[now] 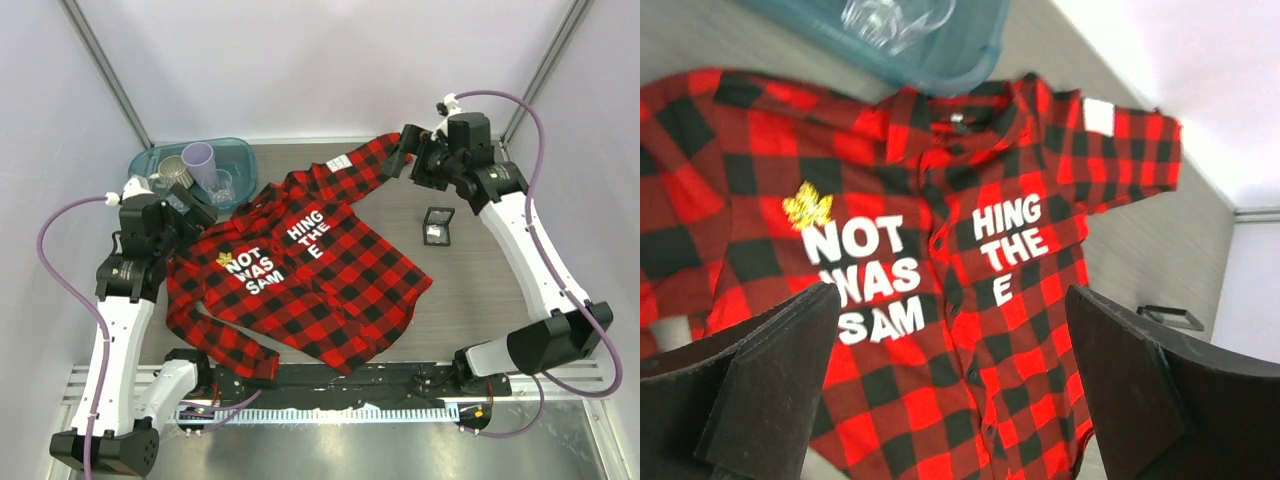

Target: Remove the brooch from the garment

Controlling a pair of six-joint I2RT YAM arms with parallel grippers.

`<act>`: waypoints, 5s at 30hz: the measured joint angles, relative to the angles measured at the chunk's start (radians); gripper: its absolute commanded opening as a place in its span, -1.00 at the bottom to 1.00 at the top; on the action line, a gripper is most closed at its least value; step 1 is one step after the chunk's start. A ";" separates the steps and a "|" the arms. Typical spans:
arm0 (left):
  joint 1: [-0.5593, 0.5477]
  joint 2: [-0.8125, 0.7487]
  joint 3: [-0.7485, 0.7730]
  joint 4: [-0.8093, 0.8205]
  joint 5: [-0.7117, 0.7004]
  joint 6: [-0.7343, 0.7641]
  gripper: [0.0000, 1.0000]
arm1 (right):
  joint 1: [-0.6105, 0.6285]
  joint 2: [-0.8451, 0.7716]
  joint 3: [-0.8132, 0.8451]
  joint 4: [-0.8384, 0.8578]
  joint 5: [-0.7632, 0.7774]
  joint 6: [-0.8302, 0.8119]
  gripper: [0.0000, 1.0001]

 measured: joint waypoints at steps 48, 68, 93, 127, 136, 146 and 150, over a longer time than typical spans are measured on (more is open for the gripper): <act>0.106 0.817 0.022 0.023 -0.027 -0.100 -0.52 | 0.605 1.023 0.361 0.625 -0.288 0.239 -0.62; 0.144 0.882 -0.007 0.095 0.051 -0.110 -0.64 | 0.629 1.162 0.516 0.566 -0.343 0.235 -0.63; 0.177 0.888 -0.017 0.102 0.100 -0.080 -0.54 | 0.631 1.245 0.592 0.589 -0.402 0.298 -0.38; 0.146 0.636 -0.126 0.002 -0.016 0.046 0.20 | 0.629 1.265 0.593 0.740 -0.469 0.664 -0.74; 0.081 0.605 -0.126 -0.001 -0.051 0.092 0.07 | 0.620 1.264 0.577 0.747 -0.457 0.770 -0.77; 0.044 0.664 -0.106 -0.008 -0.104 0.140 0.17 | 0.618 1.264 0.557 0.753 -0.450 0.882 -0.80; -0.016 0.697 -0.082 -0.010 -0.125 0.161 0.18 | 0.618 1.265 0.556 0.761 -0.449 0.909 -0.80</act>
